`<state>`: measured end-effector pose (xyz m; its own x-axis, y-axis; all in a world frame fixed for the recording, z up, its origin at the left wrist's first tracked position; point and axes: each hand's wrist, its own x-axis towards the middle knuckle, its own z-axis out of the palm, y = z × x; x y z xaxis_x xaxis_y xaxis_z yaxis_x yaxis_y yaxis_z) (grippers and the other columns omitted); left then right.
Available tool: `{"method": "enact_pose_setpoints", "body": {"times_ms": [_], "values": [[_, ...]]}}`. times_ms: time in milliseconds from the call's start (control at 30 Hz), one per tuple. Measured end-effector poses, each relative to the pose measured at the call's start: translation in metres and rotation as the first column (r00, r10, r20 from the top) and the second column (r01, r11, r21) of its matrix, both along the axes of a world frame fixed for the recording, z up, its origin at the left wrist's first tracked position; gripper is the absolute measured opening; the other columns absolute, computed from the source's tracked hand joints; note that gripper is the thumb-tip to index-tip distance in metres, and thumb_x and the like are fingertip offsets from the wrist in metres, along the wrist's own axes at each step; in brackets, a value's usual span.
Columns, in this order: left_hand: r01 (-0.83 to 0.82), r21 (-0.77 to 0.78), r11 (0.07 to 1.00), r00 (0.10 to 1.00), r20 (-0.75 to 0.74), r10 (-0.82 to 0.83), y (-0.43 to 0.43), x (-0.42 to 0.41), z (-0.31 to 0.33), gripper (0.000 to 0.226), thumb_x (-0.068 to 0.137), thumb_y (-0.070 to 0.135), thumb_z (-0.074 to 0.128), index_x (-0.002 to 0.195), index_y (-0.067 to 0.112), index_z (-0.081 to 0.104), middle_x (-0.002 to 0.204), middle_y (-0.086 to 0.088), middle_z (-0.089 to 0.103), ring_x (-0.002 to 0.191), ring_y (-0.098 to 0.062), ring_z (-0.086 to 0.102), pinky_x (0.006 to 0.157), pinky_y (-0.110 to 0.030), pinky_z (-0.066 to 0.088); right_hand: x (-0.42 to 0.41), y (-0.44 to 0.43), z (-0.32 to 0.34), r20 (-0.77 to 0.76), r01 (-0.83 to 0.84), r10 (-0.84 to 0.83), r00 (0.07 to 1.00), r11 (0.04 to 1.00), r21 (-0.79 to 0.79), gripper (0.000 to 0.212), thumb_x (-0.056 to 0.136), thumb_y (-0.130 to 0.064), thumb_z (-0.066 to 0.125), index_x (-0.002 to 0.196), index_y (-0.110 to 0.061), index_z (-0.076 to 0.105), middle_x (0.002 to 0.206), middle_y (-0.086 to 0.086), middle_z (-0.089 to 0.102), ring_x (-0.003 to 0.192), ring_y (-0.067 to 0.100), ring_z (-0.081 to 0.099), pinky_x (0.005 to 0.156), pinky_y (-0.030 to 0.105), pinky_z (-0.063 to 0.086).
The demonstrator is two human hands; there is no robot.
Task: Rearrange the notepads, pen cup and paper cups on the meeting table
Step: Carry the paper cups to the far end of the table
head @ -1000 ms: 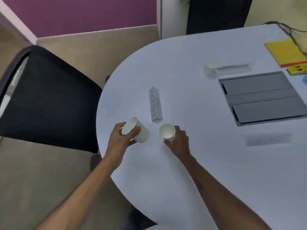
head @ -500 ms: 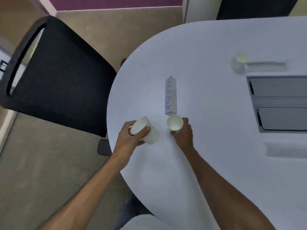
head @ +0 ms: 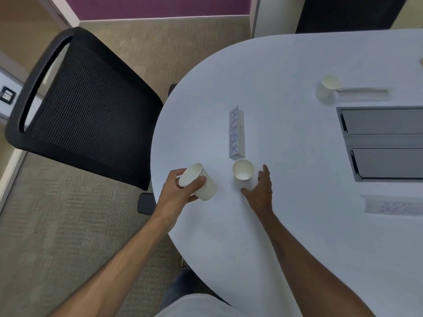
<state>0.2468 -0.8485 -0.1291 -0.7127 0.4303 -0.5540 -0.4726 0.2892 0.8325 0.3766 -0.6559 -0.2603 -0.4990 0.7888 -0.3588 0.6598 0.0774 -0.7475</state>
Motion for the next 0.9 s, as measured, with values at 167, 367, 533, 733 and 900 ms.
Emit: {"method": "enact_pose_setpoints", "body": {"times_ms": [167,367,533,733,900], "values": [[0.047,0.026,0.999,0.999,-0.014,-0.047,-0.001,0.004,0.007,0.070,0.065,0.046,0.086,0.122,0.026,0.053,0.124,-0.005,0.058,0.111,-0.022,0.064,0.086,-0.039,0.060,0.030,-0.027,0.028,-0.057,0.092,-0.090,0.994,0.995,0.040,0.095,0.071,-0.011,0.084,0.150,-0.013,0.032,0.140,0.011,0.046,0.128,0.028,0.049,0.109,0.050,0.038],[0.253,0.045,0.967,0.966,-0.068,-0.249,-0.001,0.014,0.015,0.065,0.063,0.052,0.086,0.116,0.033,0.054,0.120,0.003,0.059,0.108,-0.017,0.064,0.080,-0.032,0.061,0.056,-0.069,0.087,-0.266,0.023,-0.014,0.964,0.999,0.030,0.062,0.077,-0.014,0.081,0.132,-0.021,0.053,0.126,-0.004,0.055,0.119,0.017,0.055,0.091,0.022,0.045],[0.440,0.041,0.897,0.893,-0.124,-0.433,0.004,0.032,0.021,0.065,0.064,0.053,0.086,0.116,0.035,0.053,0.118,0.006,0.062,0.106,-0.016,0.066,0.081,-0.035,0.062,0.066,-0.096,0.134,-0.337,-0.107,0.079,0.938,0.992,-0.066,0.085,0.068,-0.041,0.089,0.138,-0.043,0.042,0.123,-0.021,0.061,0.117,-0.002,0.056,0.087,0.011,0.046],[0.600,0.011,0.800,0.786,-0.193,-0.587,0.029,0.067,0.026,0.072,0.065,0.056,0.083,0.124,0.028,0.053,0.119,0.005,0.067,0.110,-0.017,0.066,0.091,-0.046,0.058,0.088,-0.101,0.155,-0.320,0.020,-0.008,0.947,0.999,0.034,0.078,0.070,-0.044,0.087,0.136,-0.044,0.044,0.121,-0.020,0.064,0.109,-0.003,0.059,0.079,0.005,0.044],[0.723,-0.071,0.687,0.658,-0.231,-0.716,0.068,0.088,0.031,0.070,0.074,0.051,0.081,0.131,0.025,0.049,0.124,0.002,0.064,0.112,-0.017,0.064,0.094,-0.043,0.056,0.110,-0.075,0.154,-0.351,0.117,-0.103,0.931,0.993,0.018,0.072,0.069,-0.042,0.087,0.132,-0.040,0.050,0.117,-0.019,0.066,0.104,-0.003,0.061,0.077,0.007,0.046]]}}
